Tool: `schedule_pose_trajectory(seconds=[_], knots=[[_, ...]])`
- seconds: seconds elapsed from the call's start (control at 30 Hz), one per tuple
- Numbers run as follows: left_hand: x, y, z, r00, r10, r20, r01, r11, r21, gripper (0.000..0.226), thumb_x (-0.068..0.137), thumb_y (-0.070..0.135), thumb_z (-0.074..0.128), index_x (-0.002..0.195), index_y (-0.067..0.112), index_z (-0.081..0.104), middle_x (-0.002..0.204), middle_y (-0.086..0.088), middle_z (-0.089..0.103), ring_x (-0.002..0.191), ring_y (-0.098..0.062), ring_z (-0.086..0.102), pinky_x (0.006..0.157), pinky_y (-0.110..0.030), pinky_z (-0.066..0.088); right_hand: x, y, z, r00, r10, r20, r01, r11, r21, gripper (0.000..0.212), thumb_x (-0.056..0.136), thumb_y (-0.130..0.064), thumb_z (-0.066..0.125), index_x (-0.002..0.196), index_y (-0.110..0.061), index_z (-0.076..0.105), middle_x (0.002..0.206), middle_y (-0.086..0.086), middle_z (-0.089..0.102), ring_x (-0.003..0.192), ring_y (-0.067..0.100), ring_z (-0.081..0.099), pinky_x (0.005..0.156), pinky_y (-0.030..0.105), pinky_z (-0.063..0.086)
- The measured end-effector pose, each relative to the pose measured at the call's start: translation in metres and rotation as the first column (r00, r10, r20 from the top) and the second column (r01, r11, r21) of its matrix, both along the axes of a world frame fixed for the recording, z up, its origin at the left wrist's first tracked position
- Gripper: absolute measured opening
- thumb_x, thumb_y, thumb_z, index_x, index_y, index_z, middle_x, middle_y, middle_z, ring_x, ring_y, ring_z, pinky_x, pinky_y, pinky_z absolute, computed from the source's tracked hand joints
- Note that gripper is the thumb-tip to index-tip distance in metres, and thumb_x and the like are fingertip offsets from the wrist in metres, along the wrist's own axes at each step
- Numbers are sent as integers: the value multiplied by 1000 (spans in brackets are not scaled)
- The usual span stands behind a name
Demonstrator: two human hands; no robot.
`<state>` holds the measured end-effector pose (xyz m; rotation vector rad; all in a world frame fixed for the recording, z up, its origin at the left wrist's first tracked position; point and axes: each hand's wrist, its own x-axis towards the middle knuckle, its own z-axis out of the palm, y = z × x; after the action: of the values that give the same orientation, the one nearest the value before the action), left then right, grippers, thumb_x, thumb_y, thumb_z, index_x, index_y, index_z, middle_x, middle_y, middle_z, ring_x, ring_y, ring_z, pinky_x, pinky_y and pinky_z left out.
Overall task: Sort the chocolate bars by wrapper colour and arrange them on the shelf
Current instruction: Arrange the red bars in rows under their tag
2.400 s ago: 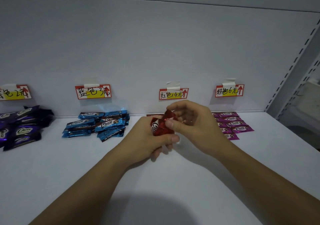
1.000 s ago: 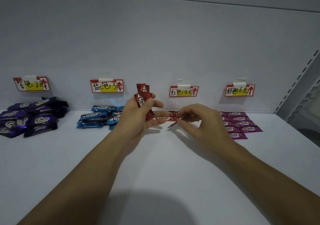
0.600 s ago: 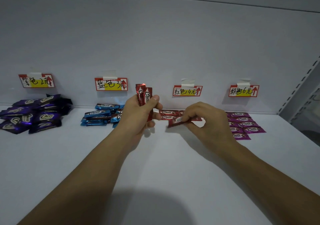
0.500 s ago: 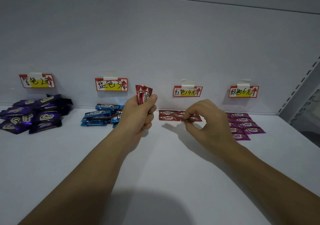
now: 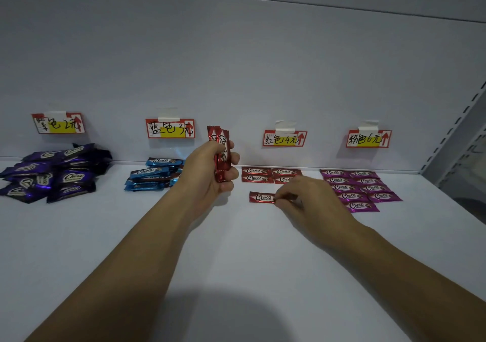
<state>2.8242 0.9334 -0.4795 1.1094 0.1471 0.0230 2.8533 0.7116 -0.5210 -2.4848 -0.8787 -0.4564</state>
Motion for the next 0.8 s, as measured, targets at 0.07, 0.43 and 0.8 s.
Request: schedule_pose_trajectory(seconds=[0.07,0.43,0.8], knots=[[0,1,0,1000,14,9,-14,1000,-4,17,101,16,38,109,12,52,74,-4,58,49,-12,42,41,-20,26,0,1,-6,1000,-5,2,5,1000,-20,16,92,-17,67,102,-23,79,97,-10,72,90,6,61,86,28,52],[-2,0,3,997,70,34,-71,997,31,21,103,16,41,113,8,58,76,-5,67,51,-14,53,39,-21,36,-2,13,-15,997,-25,76,32,994,-101,25,100,-25,57,116,-17,74,109,-3,67,102,17,56,85,28,48],[-6,-3,3,994,111,21,-113,985,132,12,104,16,53,106,8,62,79,-6,69,56,-15,64,40,-22,44,-2,14,-14,994,-26,106,44,985,-166,28,101,-23,55,125,-17,69,118,-2,65,106,19,55,85,33,50]])
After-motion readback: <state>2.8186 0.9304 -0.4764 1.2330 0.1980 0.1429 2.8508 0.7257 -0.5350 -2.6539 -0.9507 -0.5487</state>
